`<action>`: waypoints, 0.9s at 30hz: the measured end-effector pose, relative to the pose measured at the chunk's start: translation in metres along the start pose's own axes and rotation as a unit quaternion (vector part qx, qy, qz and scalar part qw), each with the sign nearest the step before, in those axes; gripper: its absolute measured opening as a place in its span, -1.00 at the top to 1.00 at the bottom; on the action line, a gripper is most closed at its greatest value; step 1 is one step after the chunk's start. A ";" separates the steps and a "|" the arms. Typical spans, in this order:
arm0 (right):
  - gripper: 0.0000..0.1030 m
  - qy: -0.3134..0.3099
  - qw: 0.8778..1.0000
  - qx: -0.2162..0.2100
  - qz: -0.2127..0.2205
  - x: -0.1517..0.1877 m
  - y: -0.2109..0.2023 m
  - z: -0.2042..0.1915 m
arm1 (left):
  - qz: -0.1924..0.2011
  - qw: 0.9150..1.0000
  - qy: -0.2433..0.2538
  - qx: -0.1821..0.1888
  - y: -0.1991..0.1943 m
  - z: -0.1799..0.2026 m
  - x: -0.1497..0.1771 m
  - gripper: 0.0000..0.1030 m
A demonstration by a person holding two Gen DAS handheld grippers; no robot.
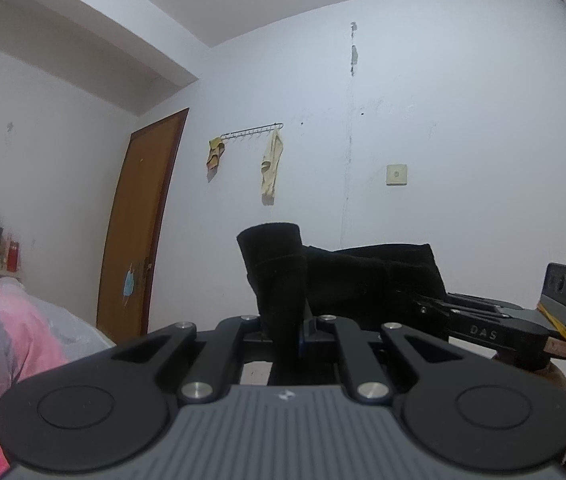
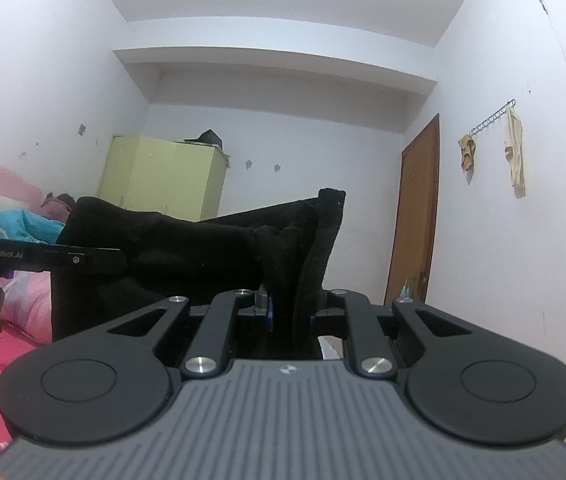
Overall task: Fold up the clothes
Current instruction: 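Lift the folded black shirt off the bedspread with both grippers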
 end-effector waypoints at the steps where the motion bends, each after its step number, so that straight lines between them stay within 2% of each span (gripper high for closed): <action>1: 0.76 0.001 1.000 0.000 -0.002 0.002 0.001 0.000 | -0.001 1.000 -0.001 -0.001 0.001 -0.002 0.002 0.83; 9: 0.76 0.003 1.000 -0.006 -0.017 0.017 0.022 0.006 | -0.010 1.000 -0.004 -0.014 0.011 -0.021 0.015 0.83; 15: 0.76 0.009 0.999 -0.014 -0.033 0.035 0.047 0.008 | -0.023 0.999 -0.021 -0.033 0.028 -0.049 0.030 0.83; 27: 0.75 0.020 0.994 -0.036 -0.099 0.104 0.111 -0.002 | -0.069 0.992 -0.075 -0.072 0.049 -0.124 0.088 0.83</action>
Point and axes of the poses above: each gripper's, at about its wrist camera, not at the fingertips, and y roughly the way its jaws point, z to its right, x to its underside, the point moved 10 cm from there along y, roughly the way its jaws point, and after that the axes turned 9 degrees about z, right-handed, at the moved point
